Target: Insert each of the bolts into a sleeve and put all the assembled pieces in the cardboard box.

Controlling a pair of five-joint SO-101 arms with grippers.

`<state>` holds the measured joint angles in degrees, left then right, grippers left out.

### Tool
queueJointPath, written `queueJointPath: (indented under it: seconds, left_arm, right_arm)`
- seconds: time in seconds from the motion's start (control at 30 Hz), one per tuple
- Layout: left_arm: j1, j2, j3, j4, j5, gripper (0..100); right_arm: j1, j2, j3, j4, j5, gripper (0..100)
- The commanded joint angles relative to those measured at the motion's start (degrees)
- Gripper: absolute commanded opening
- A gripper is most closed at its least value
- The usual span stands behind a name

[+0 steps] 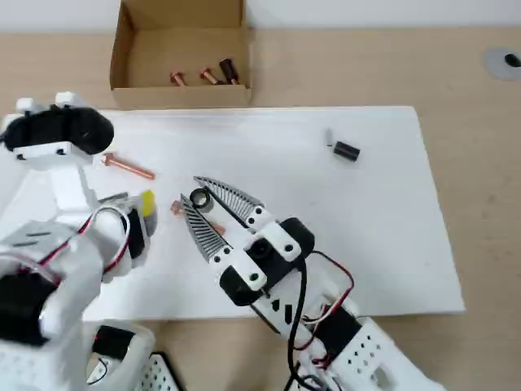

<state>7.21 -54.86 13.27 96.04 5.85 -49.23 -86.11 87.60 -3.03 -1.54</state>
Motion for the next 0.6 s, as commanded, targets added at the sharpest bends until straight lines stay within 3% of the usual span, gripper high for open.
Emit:
queueJointPath:
  seconds: [0.0, 0.1, 0.33, 0.43, 0.57]
  left_arm:
    - [-5.36, 1.71, 7.74, 0.09, -1.41, 10]
    - [-8.62, 7.69, 8.09, 0.00, -5.45, 10]
    - [-8.53, 32.13, 5.01, -0.18, -10.11, 10]
    - [-6.77, 39.60, -1.85, 0.35, -7.47, 10]
    - [-1.67, 46.81, -10.29, 4.40, 1.14, 10]
  right_arm:
    - [4.70, -0.92, -1.63, -0.44, -0.26, 0.9]
    - [8.57, -0.92, -2.68, 4.57, -0.35, 0.9]
    - [13.49, -0.48, -0.13, 16.44, 0.44, 0.9]
    - [13.49, -0.48, -0.22, 21.45, 2.90, 0.9]
    - [15.52, -0.48, -0.66, 25.49, 5.19, 0.9]
